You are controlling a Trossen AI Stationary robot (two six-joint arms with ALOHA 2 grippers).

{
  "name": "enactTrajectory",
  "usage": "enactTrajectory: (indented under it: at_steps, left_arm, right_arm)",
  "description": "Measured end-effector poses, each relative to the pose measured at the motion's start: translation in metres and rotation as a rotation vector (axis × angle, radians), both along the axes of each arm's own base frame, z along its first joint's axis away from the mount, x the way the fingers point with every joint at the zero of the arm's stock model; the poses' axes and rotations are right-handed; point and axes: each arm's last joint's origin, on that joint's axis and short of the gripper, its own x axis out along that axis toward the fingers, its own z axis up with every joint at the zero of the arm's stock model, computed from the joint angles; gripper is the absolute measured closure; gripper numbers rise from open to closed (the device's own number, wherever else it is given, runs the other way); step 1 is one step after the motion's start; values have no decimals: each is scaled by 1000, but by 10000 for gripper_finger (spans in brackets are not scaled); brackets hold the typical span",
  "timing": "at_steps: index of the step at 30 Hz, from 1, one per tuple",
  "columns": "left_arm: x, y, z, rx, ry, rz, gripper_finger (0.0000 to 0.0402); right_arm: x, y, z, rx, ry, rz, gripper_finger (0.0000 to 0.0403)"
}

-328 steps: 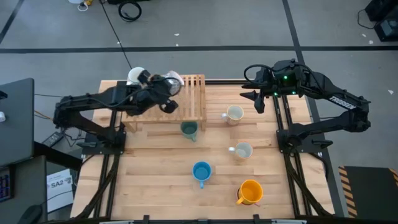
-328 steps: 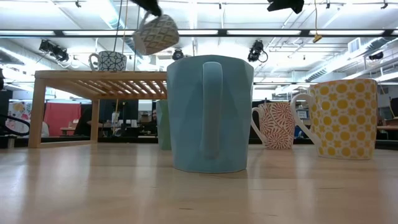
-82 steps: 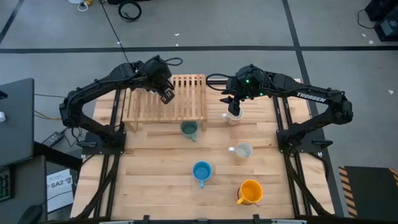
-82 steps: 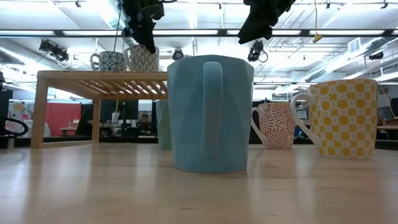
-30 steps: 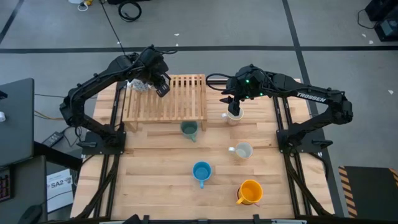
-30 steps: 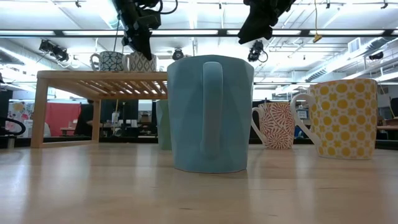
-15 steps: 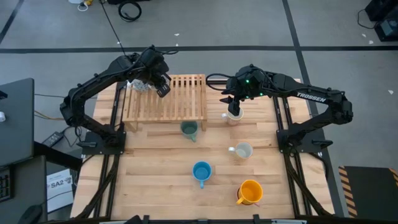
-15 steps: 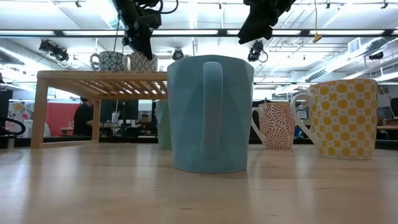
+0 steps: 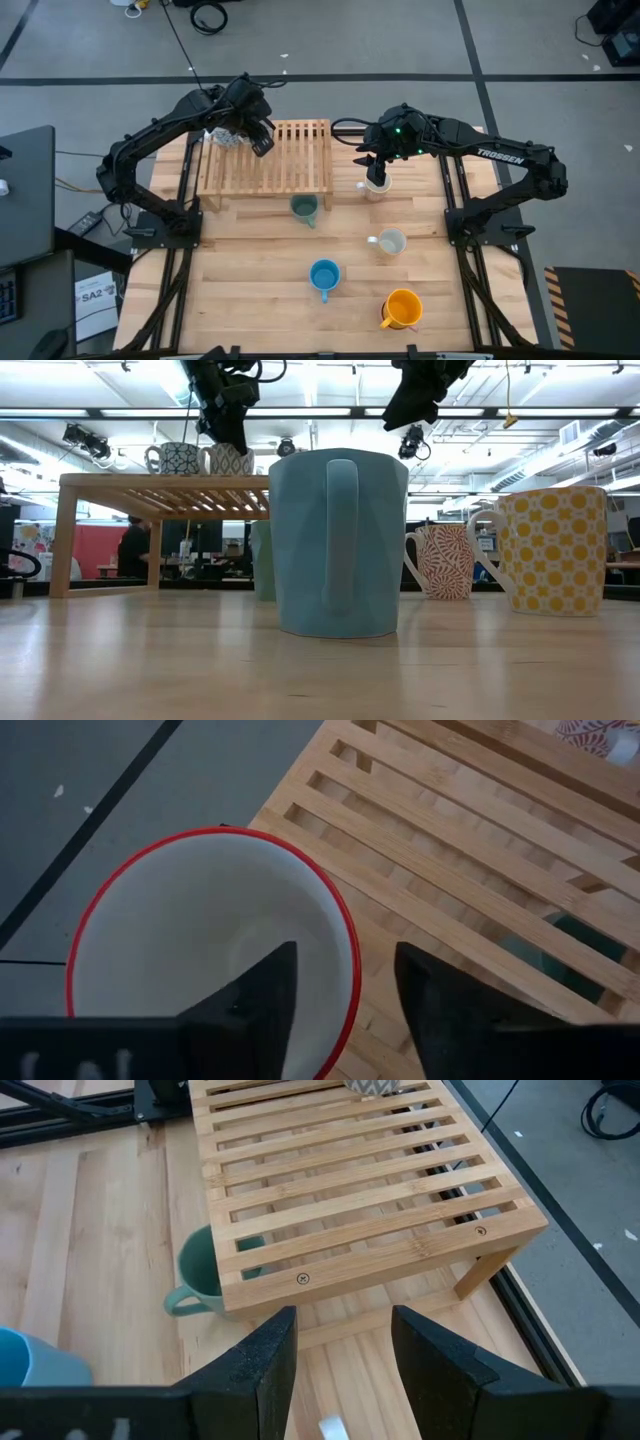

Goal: Place coffee mugs
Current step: Put the dark green mug on the shelf

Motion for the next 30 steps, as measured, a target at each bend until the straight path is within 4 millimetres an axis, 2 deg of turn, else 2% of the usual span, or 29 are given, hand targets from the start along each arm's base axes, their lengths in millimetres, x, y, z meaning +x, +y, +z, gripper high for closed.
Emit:
enactTrajectory:
  at_steps: [6,14,18,23,30]
  left_arm:
    - [0,0,0,2,-2,-1,190]
    - [-1,0,4,11,-8,4,192]
    - [-1,-1,22,49,-59,4,193]
    - [-2,-6,56,108,-161,3,193]
    - [3,-35,96,135,-316,-87,193]
  right_arm:
    - [0,0,0,0,0,0,233]
    - [0,0,0,0,0,0,233]
    - [0,0,0,0,1,0,233]
    - [-2,1,-1,7,21,0,233]
    - [-17,5,6,6,31,-4,233]
